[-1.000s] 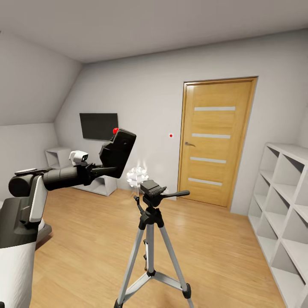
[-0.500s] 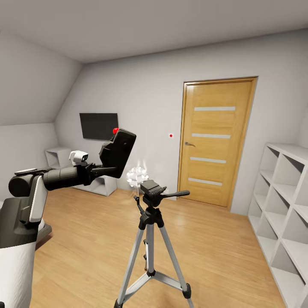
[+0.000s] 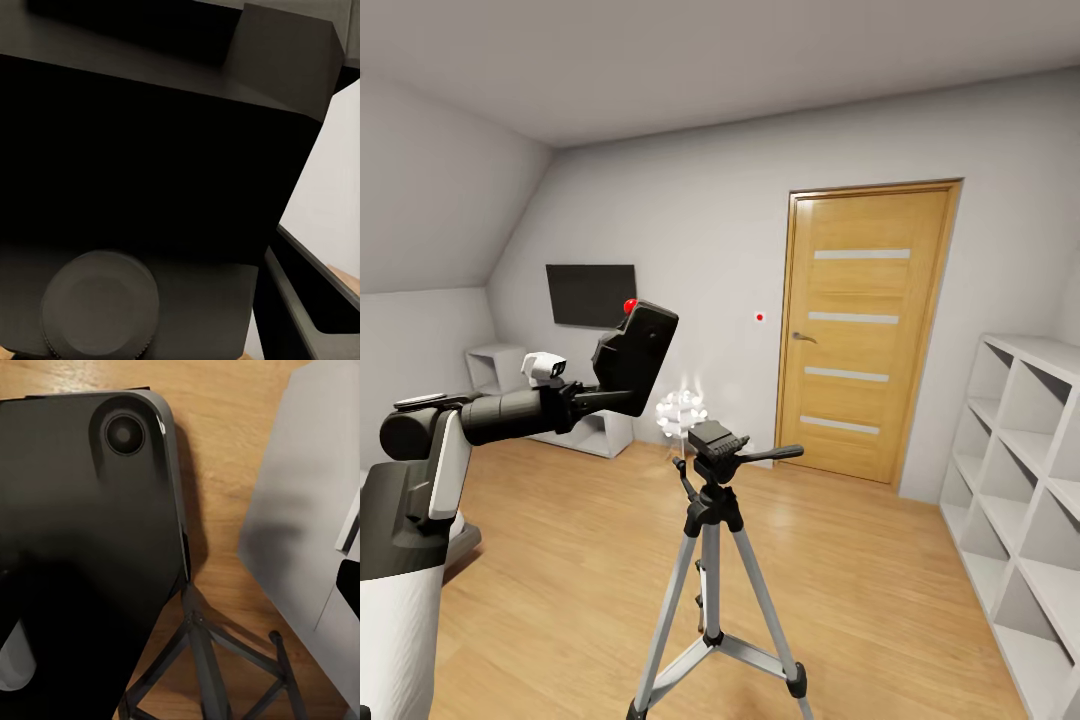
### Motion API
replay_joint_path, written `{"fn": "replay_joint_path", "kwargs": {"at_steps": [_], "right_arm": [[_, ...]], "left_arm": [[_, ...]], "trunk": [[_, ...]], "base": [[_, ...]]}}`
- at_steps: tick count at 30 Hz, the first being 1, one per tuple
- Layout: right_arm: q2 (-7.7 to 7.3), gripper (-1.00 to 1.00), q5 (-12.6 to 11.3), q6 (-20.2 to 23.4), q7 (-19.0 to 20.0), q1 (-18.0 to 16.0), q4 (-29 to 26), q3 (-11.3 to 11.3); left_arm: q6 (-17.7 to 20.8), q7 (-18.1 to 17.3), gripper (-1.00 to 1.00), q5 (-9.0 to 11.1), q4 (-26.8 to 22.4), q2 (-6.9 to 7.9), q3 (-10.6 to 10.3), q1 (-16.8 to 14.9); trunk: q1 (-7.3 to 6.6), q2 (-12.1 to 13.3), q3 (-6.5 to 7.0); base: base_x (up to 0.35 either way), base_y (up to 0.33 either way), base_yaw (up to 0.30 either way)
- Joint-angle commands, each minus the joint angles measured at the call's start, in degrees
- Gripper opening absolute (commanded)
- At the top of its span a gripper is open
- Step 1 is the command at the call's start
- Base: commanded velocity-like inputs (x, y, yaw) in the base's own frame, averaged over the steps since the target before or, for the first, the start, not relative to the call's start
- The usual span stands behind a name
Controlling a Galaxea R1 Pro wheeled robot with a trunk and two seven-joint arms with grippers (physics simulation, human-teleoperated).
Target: Attach the digital camera to the camera tripod in the bedroom.
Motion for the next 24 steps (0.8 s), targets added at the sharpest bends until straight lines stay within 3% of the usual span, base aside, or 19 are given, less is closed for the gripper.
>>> {"fn": "replay_joint_path", "kwargs": {"at_steps": [1,24], "right_arm": [[0.02,1.0,-0.51,-0.31,-0.01,-0.02,0.11,0.4],[0.02,1.0,-0.51,-0.38,-0.01,-0.05,0.08,0.42]], "left_arm": [[0.38,-0.17,-1.0,0.09,0.01,0.01,0.01,-0.01],[0.38,-0.17,-1.0,0.09,0.01,0.01,-0.05,-0.01]], "trunk": [[0.02,-0.03,0.0],[0.02,-0.03,0.0]], "base": [[0.0,0.0,0.0],[0.001,0.0,0.0]]}}
